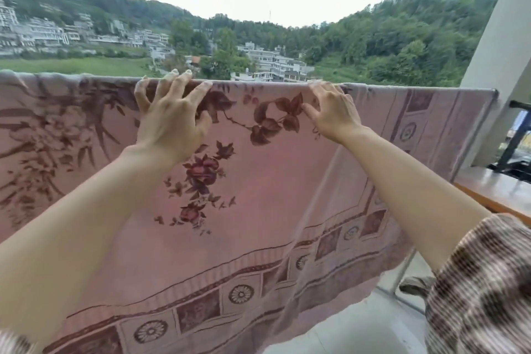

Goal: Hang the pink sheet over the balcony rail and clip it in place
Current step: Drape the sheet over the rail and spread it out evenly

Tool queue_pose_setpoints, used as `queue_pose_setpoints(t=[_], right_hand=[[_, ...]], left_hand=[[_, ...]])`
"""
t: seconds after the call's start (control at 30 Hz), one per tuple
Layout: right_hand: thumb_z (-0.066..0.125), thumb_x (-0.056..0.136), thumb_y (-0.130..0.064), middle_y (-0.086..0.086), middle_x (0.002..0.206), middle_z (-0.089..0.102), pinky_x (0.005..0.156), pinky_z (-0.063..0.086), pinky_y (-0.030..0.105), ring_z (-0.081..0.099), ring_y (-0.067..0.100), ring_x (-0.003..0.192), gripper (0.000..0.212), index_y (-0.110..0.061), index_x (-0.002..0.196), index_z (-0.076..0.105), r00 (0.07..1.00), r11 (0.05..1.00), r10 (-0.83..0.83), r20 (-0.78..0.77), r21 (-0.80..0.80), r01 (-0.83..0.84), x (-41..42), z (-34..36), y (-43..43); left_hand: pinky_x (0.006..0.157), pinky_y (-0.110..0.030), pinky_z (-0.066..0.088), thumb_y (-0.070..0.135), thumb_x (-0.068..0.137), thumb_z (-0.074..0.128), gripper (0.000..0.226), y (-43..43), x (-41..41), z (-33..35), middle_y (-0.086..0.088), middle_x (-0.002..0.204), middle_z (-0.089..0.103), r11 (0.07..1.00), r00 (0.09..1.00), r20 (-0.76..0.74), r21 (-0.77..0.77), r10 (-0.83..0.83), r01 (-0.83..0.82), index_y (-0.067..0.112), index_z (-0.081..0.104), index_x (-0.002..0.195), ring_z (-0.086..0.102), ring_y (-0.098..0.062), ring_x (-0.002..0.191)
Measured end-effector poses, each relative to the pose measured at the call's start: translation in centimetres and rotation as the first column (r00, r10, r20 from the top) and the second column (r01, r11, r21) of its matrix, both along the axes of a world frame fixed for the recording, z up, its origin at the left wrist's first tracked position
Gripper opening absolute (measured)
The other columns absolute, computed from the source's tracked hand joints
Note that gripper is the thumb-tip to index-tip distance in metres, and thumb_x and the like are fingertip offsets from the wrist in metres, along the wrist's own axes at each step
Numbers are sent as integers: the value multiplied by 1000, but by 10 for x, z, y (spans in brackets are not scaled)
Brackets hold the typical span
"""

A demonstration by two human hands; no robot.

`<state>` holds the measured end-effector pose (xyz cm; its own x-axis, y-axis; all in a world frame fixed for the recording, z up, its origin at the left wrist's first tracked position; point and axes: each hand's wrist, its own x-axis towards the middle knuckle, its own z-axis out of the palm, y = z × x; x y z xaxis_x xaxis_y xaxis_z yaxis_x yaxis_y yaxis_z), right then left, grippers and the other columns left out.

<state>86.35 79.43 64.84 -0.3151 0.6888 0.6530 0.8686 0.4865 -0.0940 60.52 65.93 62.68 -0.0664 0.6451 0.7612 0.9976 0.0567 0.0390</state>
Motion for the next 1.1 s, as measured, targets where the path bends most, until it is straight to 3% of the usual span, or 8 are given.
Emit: queue_pose_setpoints(t=[0.23,0.33,0.47,0.57,0.7,0.93,1.03,1.1], right_hand=[[54,93,-30,8,142,47,108,28,48,40,27,132,51,-18,141,43,994,999,40,99,-35,-36,83,11,75],[54,95,-26,6,131,58,102,31,47,49,26,124,39,-17,132,55,992,991,113,60,65,-117,106,11,99],[63,90,-19,7,109,69,92,47,45,61,28,103,26,-11,114,70,958,935,288,3,214,-282,129,5,122],[58,93,-34,3,109,69,89,48,37,61,22,102,32,-13,113,69,936,915,350,-24,224,-336,147,7,139],[52,93,-26,1,121,65,97,47,39,58,17,111,34,-11,121,63,943,959,268,-198,148,-241,210,1,182],[60,88,-28,1,142,51,111,30,37,43,18,133,50,-16,136,51,997,995,57,-43,85,-53,334,8,263],[64,86,-39,0,143,49,114,28,39,40,17,135,56,-21,137,51,996,999,32,-84,17,-31,376,14,300],[66,83,-45,-2,135,57,112,33,45,47,15,129,53,-23,131,57,984,994,105,-142,-17,-109,396,15,322]], left_hand=[[110,-54,8,33,92,48,50,81,102,6,-10,141,45,999,1000,14,-43,18,-17,23,42,141,34,-27,133],[110,-52,9,35,93,46,50,111,137,7,-8,138,47,999,1000,-5,-49,1,-1,23,40,142,36,-26,130],[107,-52,17,38,94,45,49,156,189,11,-7,130,54,997,997,-58,-52,-54,51,20,42,140,45,-26,123],[100,-48,27,41,95,41,47,187,226,19,-6,127,57,995,994,-68,-52,-86,82,20,47,137,50,-28,118],[92,-44,38,39,95,43,42,226,265,23,-6,118,63,989,985,-87,-2,-146,147,16,56,128,58,-28,107],[88,-41,44,46,95,39,48,307,360,40,-4,118,64,984,968,-177,-34,-179,176,18,53,132,60,-25,106],[87,-36,45,51,95,37,50,339,408,47,-1,115,65,980,953,-228,-39,-201,197,21,50,132,61,-20,103],[86,-35,47,52,95,38,50,359,435,49,0,114,64,973,946,-227,-46,-231,226,22,48,134,60,-19,103]])
